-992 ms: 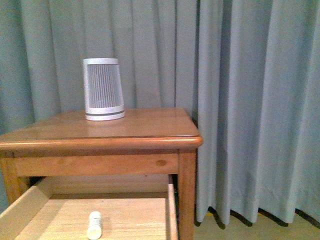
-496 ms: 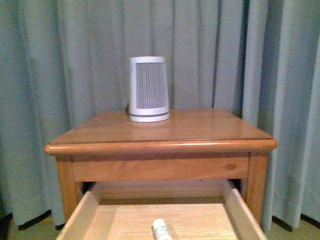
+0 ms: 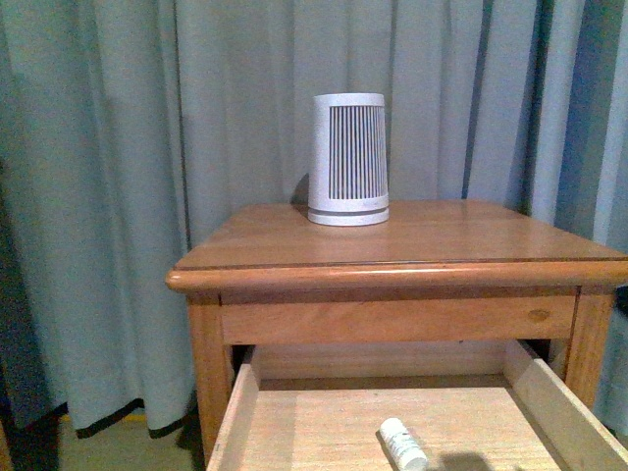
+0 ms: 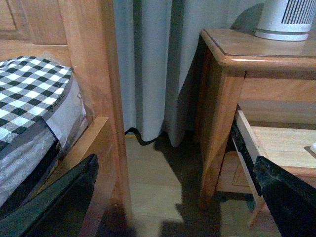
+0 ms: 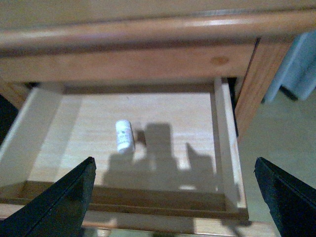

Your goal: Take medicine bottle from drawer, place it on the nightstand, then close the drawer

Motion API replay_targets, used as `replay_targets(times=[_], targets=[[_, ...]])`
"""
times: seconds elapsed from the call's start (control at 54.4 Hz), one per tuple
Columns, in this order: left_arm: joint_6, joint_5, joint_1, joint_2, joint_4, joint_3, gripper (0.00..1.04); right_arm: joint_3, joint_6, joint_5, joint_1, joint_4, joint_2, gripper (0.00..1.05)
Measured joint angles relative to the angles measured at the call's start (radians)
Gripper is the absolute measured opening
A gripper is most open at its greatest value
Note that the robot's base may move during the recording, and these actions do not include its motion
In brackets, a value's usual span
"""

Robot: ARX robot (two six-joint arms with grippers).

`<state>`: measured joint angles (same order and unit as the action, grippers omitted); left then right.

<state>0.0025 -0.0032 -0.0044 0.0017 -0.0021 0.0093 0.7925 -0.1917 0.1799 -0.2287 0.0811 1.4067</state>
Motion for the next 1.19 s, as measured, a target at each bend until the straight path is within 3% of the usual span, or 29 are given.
replay_targets(times=[0.423,1.194], targets=[[0.000,0.000,0.000,0.000,0.000,0.000,0.98,0.321,-0.003,0.074,-0.126,0.040,0.495,0.98],[0.000,0.000,0.000,0.000,0.000,0.000,0.98,0.560,-0.019,0.103,-0.136,0.135,0.891,0.98]])
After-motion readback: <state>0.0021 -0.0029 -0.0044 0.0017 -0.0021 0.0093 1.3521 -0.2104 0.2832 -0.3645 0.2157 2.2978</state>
